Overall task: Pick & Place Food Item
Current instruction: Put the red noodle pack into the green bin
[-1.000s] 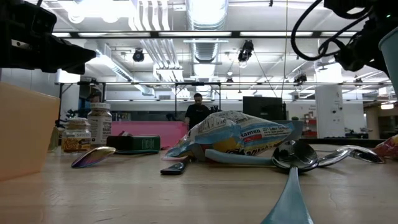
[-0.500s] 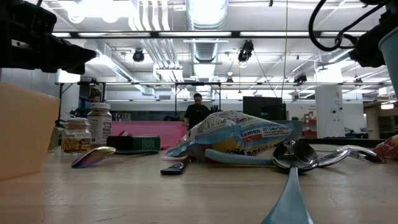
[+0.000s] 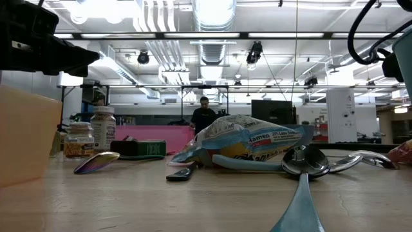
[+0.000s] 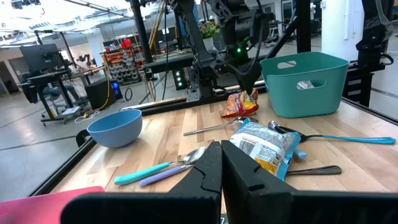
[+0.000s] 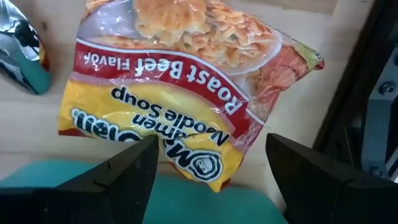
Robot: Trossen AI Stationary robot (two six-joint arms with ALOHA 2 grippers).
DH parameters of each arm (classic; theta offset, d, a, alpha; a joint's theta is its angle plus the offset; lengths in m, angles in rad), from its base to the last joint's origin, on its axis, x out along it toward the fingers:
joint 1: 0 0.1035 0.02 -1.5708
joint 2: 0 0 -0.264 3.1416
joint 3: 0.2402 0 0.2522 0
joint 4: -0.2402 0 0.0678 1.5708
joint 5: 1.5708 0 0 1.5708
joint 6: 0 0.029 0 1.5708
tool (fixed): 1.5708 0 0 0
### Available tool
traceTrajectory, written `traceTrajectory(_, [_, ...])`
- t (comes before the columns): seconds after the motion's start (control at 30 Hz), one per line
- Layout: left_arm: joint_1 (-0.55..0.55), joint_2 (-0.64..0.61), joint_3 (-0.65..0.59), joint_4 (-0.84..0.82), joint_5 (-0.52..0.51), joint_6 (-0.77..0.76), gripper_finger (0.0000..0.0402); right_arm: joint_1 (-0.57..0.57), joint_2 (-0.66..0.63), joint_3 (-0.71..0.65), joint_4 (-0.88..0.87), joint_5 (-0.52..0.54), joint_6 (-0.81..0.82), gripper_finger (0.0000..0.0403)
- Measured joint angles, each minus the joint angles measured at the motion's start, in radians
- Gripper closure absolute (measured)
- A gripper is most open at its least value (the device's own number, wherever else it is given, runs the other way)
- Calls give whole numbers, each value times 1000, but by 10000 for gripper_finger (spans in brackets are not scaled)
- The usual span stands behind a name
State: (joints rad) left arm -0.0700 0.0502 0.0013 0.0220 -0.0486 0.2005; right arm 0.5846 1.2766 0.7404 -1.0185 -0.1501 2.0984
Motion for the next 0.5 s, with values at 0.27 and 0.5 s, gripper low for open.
traceTrajectory(0.27, [0, 0, 0, 0, 0, 0, 401, 0, 0, -75, 74, 2, 22, 109])
traceTrajectory(0.5, [0, 0, 0, 0, 0, 0, 401, 0, 0, -117, 122, -7, 19, 109])
